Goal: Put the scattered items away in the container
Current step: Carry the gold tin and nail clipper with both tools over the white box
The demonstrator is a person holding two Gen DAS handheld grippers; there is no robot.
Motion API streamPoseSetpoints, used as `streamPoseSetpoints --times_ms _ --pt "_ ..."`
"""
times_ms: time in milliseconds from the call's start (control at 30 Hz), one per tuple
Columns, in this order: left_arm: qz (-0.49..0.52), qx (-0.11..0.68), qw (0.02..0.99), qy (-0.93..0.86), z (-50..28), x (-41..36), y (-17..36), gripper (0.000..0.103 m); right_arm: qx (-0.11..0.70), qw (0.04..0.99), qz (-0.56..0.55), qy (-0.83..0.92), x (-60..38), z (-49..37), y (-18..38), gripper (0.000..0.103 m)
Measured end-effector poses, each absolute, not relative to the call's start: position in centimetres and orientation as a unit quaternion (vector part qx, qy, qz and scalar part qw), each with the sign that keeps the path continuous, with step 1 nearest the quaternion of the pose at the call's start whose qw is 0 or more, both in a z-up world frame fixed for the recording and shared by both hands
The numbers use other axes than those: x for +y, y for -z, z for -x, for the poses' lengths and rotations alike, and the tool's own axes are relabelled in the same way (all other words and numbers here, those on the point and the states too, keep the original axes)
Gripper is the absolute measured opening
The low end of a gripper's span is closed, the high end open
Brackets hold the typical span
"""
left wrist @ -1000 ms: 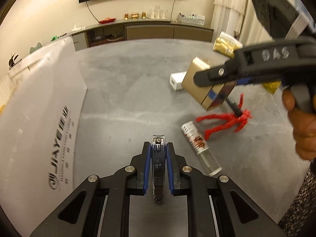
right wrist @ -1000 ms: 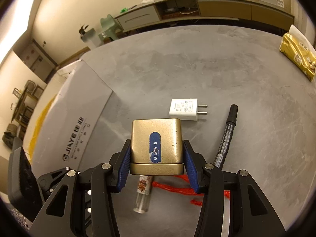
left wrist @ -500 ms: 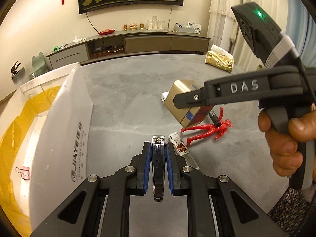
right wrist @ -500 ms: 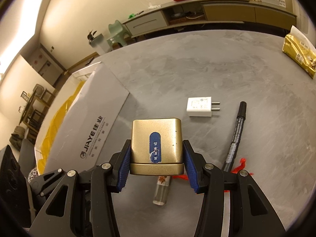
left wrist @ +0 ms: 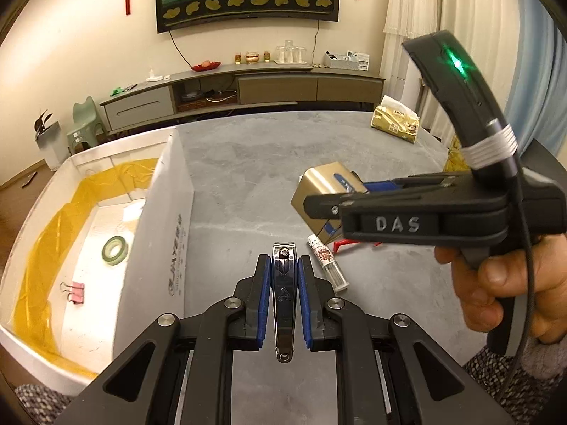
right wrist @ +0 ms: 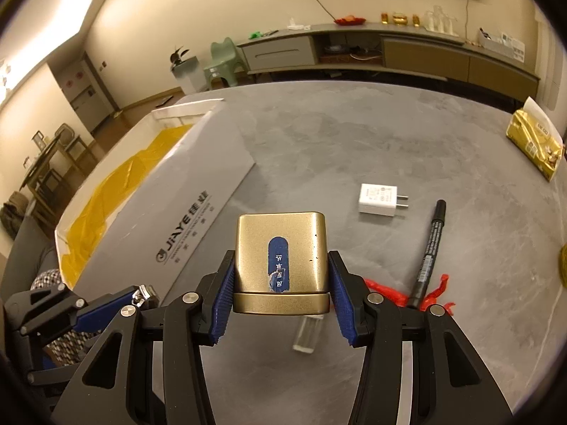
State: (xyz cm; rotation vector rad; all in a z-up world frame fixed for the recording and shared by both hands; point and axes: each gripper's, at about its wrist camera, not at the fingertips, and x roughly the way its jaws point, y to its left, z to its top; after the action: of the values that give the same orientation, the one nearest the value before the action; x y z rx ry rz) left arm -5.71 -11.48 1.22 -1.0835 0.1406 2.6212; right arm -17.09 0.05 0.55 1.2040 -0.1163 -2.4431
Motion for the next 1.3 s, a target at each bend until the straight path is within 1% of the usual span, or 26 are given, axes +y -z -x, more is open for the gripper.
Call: streamPoseSetpoints --times_ms 300,567,867,1300 --pt "0.359 0.052 0.137 -0.922 2.8 -12.0 -3.6 0.016 -0.022 0.209 -0.408 0.888 -1.5 14.7 -1.7 0.052" --pt "0.349 0.040 0.131 -0.927 0.7 -13.2 -4.9 0.016 -0.010 0.221 -0.414 0.883 -2.8 13.1 -1.0 0.052" --pt "0.344 -0.007 0.118 -0.931 -0.7 -18.2 -5.4 0.016 -0.011 0.258 -0.415 0.872 -5.8 10.5 -1.2 0.052" --pt "0.333 -0.054 0.119 -0.934 -0.7 -23.8 -5.8 0.016 -0.014 0.295 -0.386 0.874 -9.6 5.6 -4.6 0.052"
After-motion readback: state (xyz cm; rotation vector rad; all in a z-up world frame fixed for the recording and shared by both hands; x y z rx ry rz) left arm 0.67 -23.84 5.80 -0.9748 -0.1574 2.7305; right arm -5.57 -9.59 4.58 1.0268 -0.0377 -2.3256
